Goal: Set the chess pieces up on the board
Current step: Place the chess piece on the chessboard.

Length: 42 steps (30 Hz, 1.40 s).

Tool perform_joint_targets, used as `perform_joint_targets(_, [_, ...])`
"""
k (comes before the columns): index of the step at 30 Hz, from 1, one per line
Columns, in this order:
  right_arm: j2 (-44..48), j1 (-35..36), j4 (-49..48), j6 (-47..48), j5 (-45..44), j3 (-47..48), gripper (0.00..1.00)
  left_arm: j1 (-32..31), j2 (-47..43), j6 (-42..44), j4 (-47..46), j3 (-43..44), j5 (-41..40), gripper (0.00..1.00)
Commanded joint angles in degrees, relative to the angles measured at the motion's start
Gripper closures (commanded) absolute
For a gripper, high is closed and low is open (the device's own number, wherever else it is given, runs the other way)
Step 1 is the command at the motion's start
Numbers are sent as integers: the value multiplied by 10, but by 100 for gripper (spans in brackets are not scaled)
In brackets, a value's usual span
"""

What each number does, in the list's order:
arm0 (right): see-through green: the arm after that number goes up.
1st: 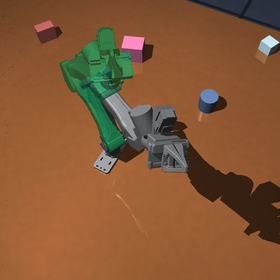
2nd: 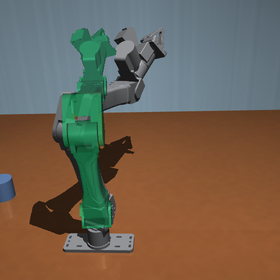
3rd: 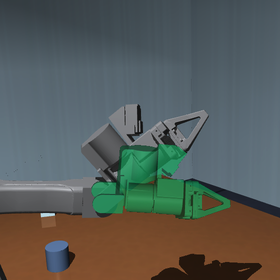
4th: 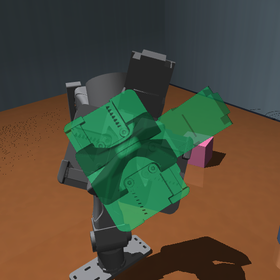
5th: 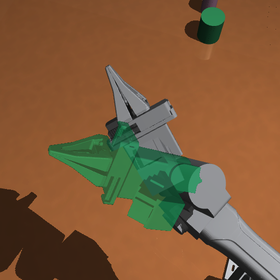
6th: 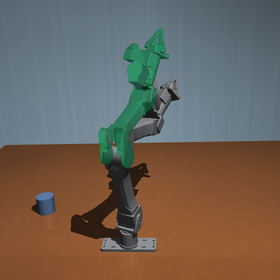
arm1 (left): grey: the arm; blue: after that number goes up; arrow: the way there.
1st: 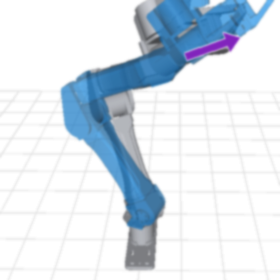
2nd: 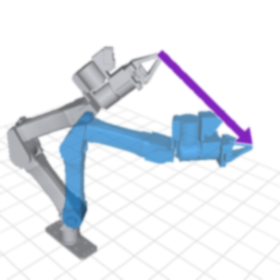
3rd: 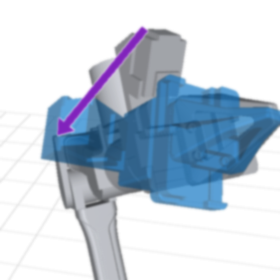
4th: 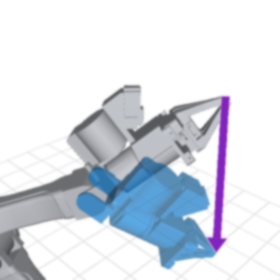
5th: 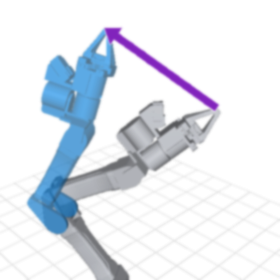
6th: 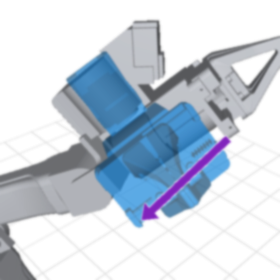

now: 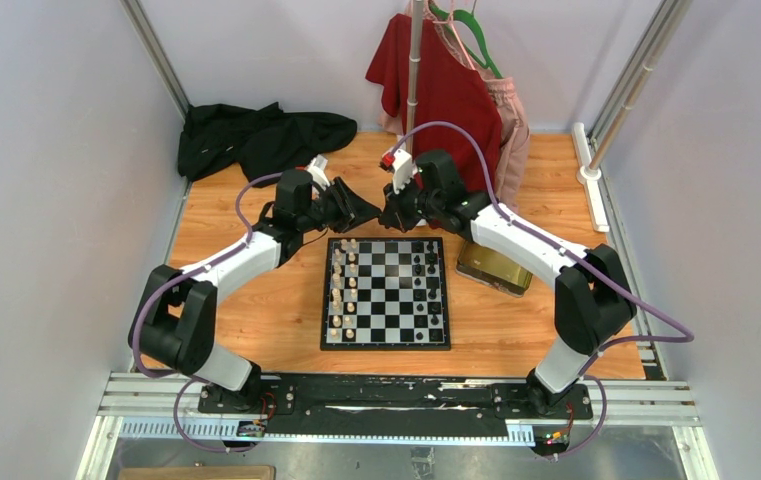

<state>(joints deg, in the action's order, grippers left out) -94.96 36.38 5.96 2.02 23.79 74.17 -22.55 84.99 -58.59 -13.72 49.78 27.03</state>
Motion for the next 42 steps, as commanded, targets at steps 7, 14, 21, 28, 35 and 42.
perform_joint_targets(7, [15,5,-116,-49,8,-8,100,-17,18,0,35,8,47,63])
perform_joint_targets(14, [10,6,-150,-77,14,-14,100,-18,23,-4,36,13,44,63])
perform_joint_targets(21, [5,6,-182,-101,10,-23,100,-23,33,-10,36,21,47,68])
perform_joint_targets(28, [8,8,-210,-119,-11,-36,100,-23,39,-13,35,23,56,76])
perform_joint_targets(35, [6,9,-217,-122,-22,-35,100,-23,39,-9,35,22,63,86])
perform_joint_targets(42, [7,9,-204,-117,-21,-32,100,-23,36,2,35,24,50,97])
